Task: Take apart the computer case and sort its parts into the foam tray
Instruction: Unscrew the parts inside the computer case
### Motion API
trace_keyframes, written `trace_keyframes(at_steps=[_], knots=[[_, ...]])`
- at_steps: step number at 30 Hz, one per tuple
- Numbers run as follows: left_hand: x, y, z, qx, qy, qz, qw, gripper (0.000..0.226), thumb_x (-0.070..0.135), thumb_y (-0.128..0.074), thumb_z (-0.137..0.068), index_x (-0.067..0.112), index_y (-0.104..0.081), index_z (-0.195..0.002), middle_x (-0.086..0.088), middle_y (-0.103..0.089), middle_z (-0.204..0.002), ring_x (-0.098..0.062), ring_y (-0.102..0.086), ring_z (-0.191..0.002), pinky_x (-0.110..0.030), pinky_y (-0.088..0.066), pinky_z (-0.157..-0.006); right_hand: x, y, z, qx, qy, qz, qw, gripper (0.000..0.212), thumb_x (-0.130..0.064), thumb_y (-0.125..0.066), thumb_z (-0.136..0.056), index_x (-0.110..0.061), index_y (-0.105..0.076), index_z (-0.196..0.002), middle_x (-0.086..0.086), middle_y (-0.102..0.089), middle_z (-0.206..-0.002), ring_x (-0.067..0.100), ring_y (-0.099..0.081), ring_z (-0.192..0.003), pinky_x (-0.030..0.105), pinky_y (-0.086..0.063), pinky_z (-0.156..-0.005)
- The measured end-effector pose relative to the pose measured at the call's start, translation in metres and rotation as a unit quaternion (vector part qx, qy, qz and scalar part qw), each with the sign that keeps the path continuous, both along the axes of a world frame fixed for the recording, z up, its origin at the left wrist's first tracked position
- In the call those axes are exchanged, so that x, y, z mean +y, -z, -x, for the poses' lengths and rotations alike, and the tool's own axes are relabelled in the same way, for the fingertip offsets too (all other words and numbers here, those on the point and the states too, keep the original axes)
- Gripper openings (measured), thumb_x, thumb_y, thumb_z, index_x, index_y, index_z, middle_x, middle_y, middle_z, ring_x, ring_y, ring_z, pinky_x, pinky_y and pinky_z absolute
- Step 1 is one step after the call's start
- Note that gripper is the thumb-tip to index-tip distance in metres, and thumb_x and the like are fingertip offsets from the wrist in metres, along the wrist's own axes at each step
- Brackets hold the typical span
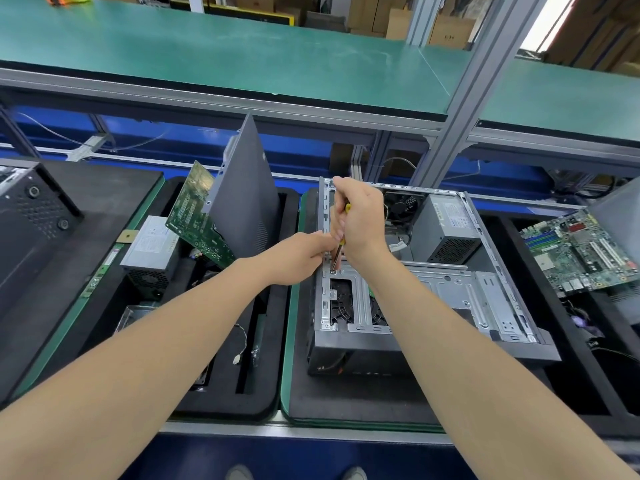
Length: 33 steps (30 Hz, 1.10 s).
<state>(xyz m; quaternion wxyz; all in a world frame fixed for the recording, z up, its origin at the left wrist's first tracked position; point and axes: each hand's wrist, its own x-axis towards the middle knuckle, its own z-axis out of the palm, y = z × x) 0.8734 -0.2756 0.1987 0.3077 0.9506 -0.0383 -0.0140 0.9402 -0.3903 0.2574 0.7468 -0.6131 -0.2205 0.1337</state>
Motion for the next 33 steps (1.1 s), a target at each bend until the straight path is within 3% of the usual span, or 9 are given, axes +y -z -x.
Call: trace_keyframes(at_steps=[2, 6, 9, 13, 16, 19, 23, 27, 33], knots=[[0.000, 0.001, 0.001, -0.006, 0.003, 0.009, 1.000, 0.057, -0.002, -0.034, -0.095, 0.051, -0.051, -0.085, 0.002, -0.060, -0.104, 0.004, -0.051, -0.076, -0.013, -0.033, -0.065, 0.000, 0.001, -0.001, -0.005, -0.013, 0.007, 1.000, 0.041, -0.021, -0.056, -0.088, -0.008, -0.037, -0.054, 0.005, -0.027, -0.044, 0.023, -0.028, -0.039, 0.031, -0.026, -0.046], [0.000, 0.006, 0.000, -0.006, -0.002, 0.003, 1.000, 0.038, -0.002, -0.035, -0.095, 0.023, -0.062, -0.105, -0.002, -0.062, -0.106, -0.008, -0.052, -0.079, -0.026, -0.041, -0.072, -0.003, 0.003, -0.003, -0.005, -0.060, -0.002, 0.998, 0.044, -0.015, -0.052, -0.094, -0.008, -0.037, -0.054, 0.002, -0.025, -0.042, 0.020, -0.027, -0.034, 0.024, -0.024, -0.044], [0.000, 0.007, 0.000, -0.013, 0.000, 0.007, 1.000, 0.036, 0.000, -0.036, -0.096, 0.027, -0.058, -0.101, -0.001, -0.061, -0.102, -0.018, -0.054, -0.085, -0.033, -0.047, -0.078, -0.004, 0.003, -0.004, 0.010, -0.078, -0.018, 0.997, 0.045, -0.013, -0.045, -0.102, -0.005, -0.041, -0.057, 0.003, -0.025, -0.044, 0.020, -0.024, -0.034, 0.023, -0.025, -0.042], [0.000, 0.007, 0.001, -0.016, 0.006, 0.015, 1.000, 0.041, 0.003, -0.035, -0.096, 0.037, -0.055, -0.106, 0.007, -0.061, -0.105, -0.007, -0.056, -0.087, -0.027, -0.045, -0.078, -0.003, 0.002, 0.001, -0.007, 0.006, 0.040, 0.999, 0.033, -0.021, -0.050, -0.095, -0.004, -0.047, -0.067, 0.014, -0.040, -0.052, 0.026, -0.037, -0.042, 0.029, -0.035, -0.045], [-0.003, 0.003, 0.003, -0.032, 0.014, 0.043, 0.998, 0.055, -0.001, -0.036, -0.094, 0.049, -0.052, -0.108, 0.026, -0.059, -0.104, 0.007, -0.054, -0.095, -0.015, -0.043, -0.080, 0.003, 0.009, 0.010, -0.009, 0.150, 0.075, 0.986, 0.042, -0.035, -0.058, -0.104, -0.006, -0.059, -0.073, 0.002, -0.058, -0.058, 0.021, -0.057, -0.052, 0.038, -0.053, -0.062], [-0.003, 0.002, 0.002, -0.056, 0.018, 0.053, 0.997, 0.075, -0.006, -0.038, -0.094, 0.068, -0.046, -0.091, 0.044, -0.053, -0.096, 0.022, -0.048, -0.091, 0.000, -0.037, -0.076, 0.008, 0.013, 0.016, 0.030, 0.171, 0.045, 0.984, 0.047, -0.039, -0.055, -0.106, -0.013, -0.058, -0.067, 0.000, -0.055, -0.061, 0.018, -0.049, -0.062, 0.041, -0.044, -0.065], [0.001, 0.009, 0.000, -0.031, 0.012, 0.029, 0.999, 0.041, 0.001, -0.038, -0.095, 0.039, -0.054, -0.090, 0.013, -0.058, -0.091, 0.002, -0.054, -0.084, -0.022, -0.044, -0.074, 0.005, 0.013, 0.009, 0.054, 0.027, -0.010, 0.998, 0.046, -0.029, -0.050, -0.105, -0.008, -0.050, -0.063, 0.003, -0.035, -0.053, 0.017, -0.029, -0.047, 0.024, -0.026, -0.048], [0.001, 0.010, 0.000, -0.045, 0.008, 0.033, 0.998, 0.055, 0.004, -0.039, -0.094, 0.057, -0.044, -0.082, 0.015, -0.050, -0.085, -0.001, -0.051, -0.079, -0.013, -0.038, -0.067, -0.002, 0.012, -0.010, 0.086, -0.124, -0.009, 0.988, 0.045, -0.025, -0.042, -0.101, -0.012, -0.044, -0.058, 0.001, -0.022, -0.049, 0.018, -0.016, -0.044, 0.029, -0.013, -0.046], [0.000, 0.009, -0.002, -0.029, 0.016, 0.042, 0.999, 0.041, 0.006, -0.041, -0.098, 0.047, -0.046, -0.098, 0.018, -0.054, -0.096, -0.001, -0.052, -0.090, -0.009, -0.038, -0.081, -0.005, 0.005, -0.032, 0.151, -0.356, -0.016, 0.922, 0.039, -0.026, -0.035, -0.093, -0.014, -0.043, -0.057, -0.002, -0.016, -0.046, 0.013, -0.011, -0.037, 0.022, -0.020, -0.041]])
